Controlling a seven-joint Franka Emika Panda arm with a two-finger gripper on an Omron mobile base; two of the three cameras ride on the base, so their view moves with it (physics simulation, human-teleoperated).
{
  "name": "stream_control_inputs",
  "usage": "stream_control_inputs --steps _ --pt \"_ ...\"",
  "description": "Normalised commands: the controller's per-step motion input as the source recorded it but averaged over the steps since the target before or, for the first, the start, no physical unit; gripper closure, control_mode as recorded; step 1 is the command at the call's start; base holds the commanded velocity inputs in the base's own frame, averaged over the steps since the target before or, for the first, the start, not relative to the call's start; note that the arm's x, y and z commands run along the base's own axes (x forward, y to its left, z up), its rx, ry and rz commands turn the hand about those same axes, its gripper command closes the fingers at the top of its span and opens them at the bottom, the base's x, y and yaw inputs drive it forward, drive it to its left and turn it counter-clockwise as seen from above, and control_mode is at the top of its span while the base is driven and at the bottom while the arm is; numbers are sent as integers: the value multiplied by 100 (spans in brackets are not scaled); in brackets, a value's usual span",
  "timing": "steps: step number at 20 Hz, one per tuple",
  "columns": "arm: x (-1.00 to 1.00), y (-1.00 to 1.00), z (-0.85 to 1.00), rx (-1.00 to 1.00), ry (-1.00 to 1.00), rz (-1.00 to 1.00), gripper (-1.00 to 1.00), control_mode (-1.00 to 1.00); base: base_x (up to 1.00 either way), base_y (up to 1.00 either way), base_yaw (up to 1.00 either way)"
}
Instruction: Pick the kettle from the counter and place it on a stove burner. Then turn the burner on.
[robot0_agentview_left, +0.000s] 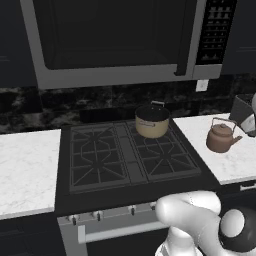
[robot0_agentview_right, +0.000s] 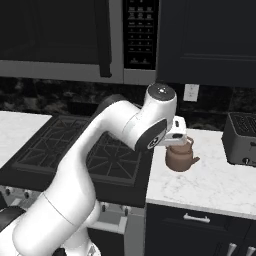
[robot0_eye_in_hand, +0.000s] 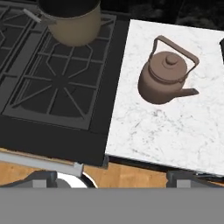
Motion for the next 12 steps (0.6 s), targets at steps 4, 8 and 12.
stream_control_inputs --steps 4,8,12 --pt "65 -100 -12 0 4 13 -100 -100 0 0 0" --pt "100 -79 -27 0 4 28 -100 -100 0 0 0" --pt "92 -9 -34 -4 13 16 -100 -100 0 0 0"
